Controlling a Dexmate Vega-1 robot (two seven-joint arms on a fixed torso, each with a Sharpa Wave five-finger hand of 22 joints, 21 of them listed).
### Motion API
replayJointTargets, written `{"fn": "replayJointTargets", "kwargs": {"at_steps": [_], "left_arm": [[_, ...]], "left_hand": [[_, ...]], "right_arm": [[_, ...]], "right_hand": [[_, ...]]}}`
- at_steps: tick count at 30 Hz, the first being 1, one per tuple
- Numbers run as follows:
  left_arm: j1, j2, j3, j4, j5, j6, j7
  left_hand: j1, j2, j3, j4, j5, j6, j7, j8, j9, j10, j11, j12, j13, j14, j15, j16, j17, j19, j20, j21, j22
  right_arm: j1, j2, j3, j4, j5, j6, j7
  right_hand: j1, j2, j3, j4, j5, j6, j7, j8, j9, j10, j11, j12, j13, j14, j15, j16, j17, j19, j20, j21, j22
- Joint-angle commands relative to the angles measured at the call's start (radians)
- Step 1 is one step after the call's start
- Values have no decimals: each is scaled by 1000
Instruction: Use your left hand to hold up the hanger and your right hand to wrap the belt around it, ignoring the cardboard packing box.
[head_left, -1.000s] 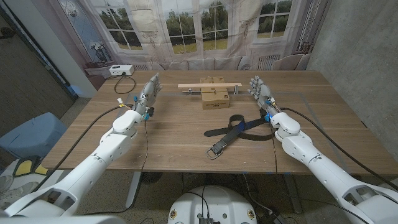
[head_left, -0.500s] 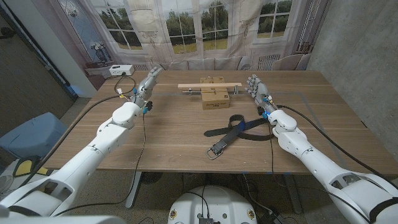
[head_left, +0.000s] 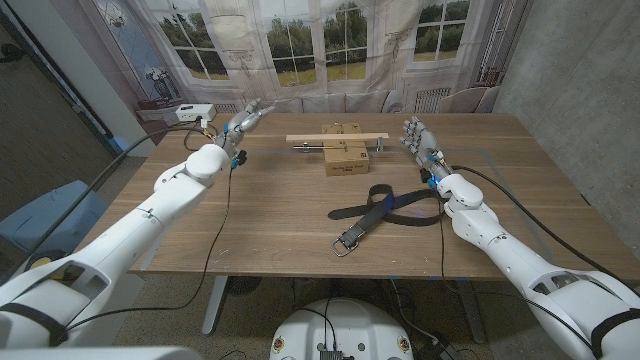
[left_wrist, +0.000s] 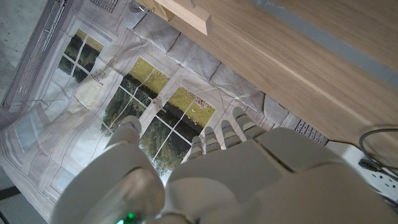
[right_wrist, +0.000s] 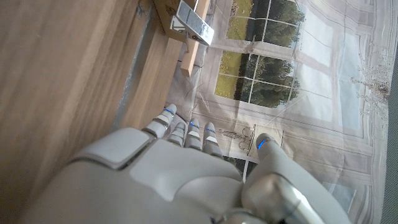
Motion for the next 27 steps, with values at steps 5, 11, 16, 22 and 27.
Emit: {"fn": "replayJointTargets", "kwargs": {"at_steps": [5,11,16,22,27], "left_arm": [[-146,66,124,-50,152,160,-85],[-200,78,175,-71,210,222,-135],[-253,83,225,-90,272,280,-178],[-317,79,280,-97,334,327,-239],[-377,71,331,-97,392,358,-301]], "left_hand": [[32,-5,2,-23,-1,44,14,9,4,36,-5,8,2,40,-2,8,2,25,-2,3,1],[48,-4,6,-33,-1,62,19,10,4,54,-9,10,2,62,-8,8,2,41,3,3,1],[86,-8,11,-50,0,126,21,20,5,110,-12,19,3,101,-26,6,2,67,16,0,2],[143,-20,14,-60,2,215,31,32,8,198,-13,34,6,180,-35,12,3,126,19,3,3],[199,-37,11,-61,5,316,34,47,11,289,-15,49,8,260,-47,18,4,173,26,2,3]], "right_arm": [[-24,-65,-17,-96,-110,27,-72],[-29,-73,-19,-112,-119,47,-71],[-39,-84,-17,-129,-124,58,-71],[-52,-90,-11,-141,-112,63,-67],[-62,-95,-5,-148,-103,70,-63]], "right_hand": [[10,0,7,-8,6,12,-6,7,3,13,9,10,5,1,2,7,2,6,3,4,4],[11,0,6,-10,6,15,-6,7,3,16,6,11,5,3,2,7,2,8,4,4,4],[12,0,6,-11,6,16,-6,7,3,19,6,11,5,5,2,8,2,10,4,5,4],[12,-1,6,-12,6,18,-6,7,3,22,5,12,5,10,0,9,2,11,3,5,4],[12,-1,5,-12,6,18,-6,6,3,26,5,13,5,12,1,10,2,12,4,5,4]]}}
